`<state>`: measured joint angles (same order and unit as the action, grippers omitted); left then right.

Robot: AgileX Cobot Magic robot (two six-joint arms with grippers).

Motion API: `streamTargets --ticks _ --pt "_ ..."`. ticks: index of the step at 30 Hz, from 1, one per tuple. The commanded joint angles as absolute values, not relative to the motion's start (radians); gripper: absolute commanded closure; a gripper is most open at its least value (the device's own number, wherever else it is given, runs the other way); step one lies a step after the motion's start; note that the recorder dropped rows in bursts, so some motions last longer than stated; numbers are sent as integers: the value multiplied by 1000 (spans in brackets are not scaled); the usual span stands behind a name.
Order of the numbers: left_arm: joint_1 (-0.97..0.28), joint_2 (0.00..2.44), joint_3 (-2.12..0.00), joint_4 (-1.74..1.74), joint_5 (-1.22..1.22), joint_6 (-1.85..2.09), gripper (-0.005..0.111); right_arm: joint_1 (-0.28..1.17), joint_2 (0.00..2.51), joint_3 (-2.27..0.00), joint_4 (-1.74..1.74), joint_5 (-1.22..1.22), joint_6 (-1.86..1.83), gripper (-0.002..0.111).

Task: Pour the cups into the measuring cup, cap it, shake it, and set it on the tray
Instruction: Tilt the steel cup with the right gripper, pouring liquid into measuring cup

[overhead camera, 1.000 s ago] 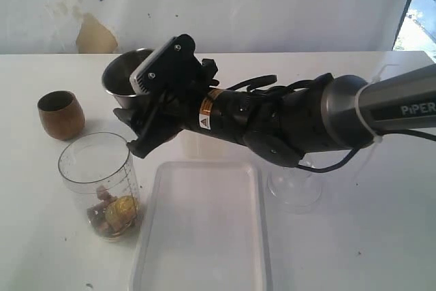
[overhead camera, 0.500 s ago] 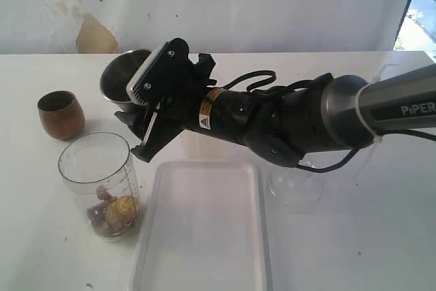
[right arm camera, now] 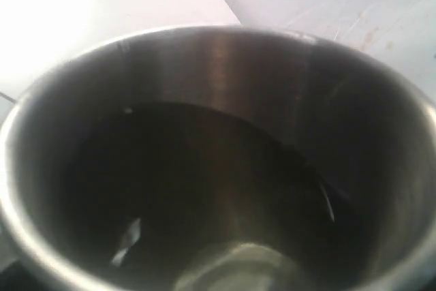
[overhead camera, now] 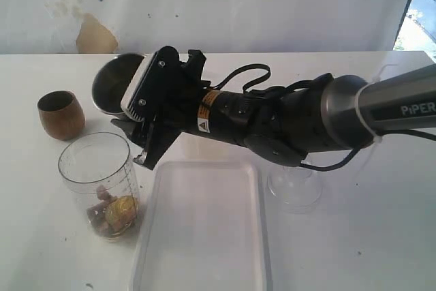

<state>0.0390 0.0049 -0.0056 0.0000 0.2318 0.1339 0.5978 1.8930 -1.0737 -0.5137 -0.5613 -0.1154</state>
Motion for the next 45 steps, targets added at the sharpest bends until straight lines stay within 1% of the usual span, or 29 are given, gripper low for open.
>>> streamTargets --ticks 1,9,45 --pt "37 0 0 0 229 132 107 593 1876 -1087 -509 -629 -134 108" --pt "37 0 0 0 229 132 107 593 1876 -1087 -509 -629 -233 108" --pt "37 0 0 0 229 132 107 593 1876 -1087 -509 -627 -428 108"
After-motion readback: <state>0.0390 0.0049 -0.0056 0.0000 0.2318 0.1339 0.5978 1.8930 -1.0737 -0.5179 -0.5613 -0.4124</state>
